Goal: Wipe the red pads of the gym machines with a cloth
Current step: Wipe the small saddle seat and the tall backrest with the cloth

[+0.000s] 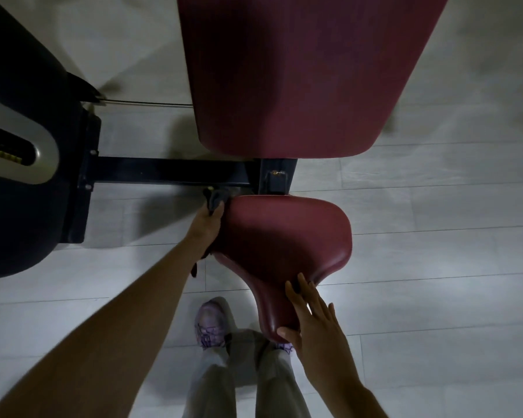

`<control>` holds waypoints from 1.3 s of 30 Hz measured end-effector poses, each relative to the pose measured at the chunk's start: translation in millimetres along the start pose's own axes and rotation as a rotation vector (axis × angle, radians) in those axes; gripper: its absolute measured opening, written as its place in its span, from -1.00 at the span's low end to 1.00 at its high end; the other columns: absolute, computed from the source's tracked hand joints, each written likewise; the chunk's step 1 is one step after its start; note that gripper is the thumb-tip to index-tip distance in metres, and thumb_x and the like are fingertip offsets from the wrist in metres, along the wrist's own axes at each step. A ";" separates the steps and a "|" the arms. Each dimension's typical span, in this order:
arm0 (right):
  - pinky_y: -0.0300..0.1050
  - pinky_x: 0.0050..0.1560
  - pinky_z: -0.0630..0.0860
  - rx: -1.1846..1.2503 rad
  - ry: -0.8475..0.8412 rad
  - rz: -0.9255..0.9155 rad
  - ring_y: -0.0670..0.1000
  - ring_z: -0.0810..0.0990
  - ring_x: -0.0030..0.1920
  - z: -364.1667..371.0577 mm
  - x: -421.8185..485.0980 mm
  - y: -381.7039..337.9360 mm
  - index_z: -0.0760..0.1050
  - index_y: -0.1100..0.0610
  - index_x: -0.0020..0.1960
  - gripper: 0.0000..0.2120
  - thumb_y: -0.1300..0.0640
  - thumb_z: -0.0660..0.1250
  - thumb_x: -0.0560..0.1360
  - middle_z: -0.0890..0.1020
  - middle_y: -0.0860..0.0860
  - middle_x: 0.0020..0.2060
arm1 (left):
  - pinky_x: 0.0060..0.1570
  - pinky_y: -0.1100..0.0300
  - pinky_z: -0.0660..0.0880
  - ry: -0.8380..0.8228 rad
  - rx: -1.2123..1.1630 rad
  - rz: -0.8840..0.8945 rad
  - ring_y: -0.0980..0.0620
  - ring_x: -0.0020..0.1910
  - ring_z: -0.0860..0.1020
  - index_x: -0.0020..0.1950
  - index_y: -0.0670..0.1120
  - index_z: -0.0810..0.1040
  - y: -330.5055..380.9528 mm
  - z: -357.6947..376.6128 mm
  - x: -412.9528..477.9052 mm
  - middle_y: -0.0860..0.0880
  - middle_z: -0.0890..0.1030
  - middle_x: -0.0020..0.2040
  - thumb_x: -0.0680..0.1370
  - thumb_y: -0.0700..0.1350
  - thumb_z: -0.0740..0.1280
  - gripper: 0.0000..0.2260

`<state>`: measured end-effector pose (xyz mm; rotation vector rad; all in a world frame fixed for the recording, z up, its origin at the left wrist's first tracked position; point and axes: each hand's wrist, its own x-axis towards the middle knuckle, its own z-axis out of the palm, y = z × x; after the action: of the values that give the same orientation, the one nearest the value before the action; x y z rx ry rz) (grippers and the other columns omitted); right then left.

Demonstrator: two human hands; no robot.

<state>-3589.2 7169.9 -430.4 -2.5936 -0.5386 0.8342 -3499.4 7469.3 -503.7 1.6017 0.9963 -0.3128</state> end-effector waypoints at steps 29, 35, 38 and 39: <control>0.11 0.43 0.12 0.086 0.131 -0.016 0.09 0.27 0.57 3.2 -1.4 3.2 0.16 -0.12 0.63 -0.05 -0.09 0.59 0.38 0.16 -0.10 0.63 | 0.54 -0.29 0.06 0.125 0.597 0.633 -0.10 0.65 0.02 0.53 0.03 0.39 -39.4 22.4 -45.1 0.07 0.24 0.63 0.66 0.10 0.11 -0.55; 0.00 0.45 0.21 0.264 0.070 -0.038 0.00 0.19 0.61 -7.6 1.5 3.7 0.03 -0.30 0.60 -0.23 -0.11 0.39 0.54 0.06 -0.30 0.62 | 0.55 -0.31 -0.21 0.162 0.491 0.552 -0.04 0.66 -0.10 0.56 0.14 0.32 -58.9 58.1 -113.8 0.15 0.14 0.65 0.66 0.05 0.12 -0.56; -0.37 0.48 0.08 0.450 -0.035 0.042 -0.26 0.07 0.59 -18.6 -0.1 3.8 0.11 -0.45 0.52 -0.28 -0.06 0.43 0.55 0.05 -0.46 0.56 | 0.55 -0.36 -0.11 0.168 0.383 0.492 -0.03 0.66 -0.11 0.55 0.26 0.25 -61.5 77.5 -144.9 0.19 0.13 0.65 0.66 0.04 0.09 -0.57; -0.50 0.42 0.10 0.558 -0.021 0.080 -0.36 0.12 0.54 -24.0 -1.9 5.2 0.21 -0.39 0.50 -0.39 -0.11 0.39 0.56 0.13 -0.48 0.52 | 0.54 -0.38 -0.03 0.156 0.333 0.471 -0.03 0.66 -0.11 0.54 0.28 0.26 -62.3 83.3 -154.1 0.20 0.13 0.64 0.67 0.05 0.08 -0.58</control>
<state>-3574.6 7159.3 -413.6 -2.1041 -0.1697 0.8880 -3612.4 7326.3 -466.8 2.1331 0.6731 -0.0281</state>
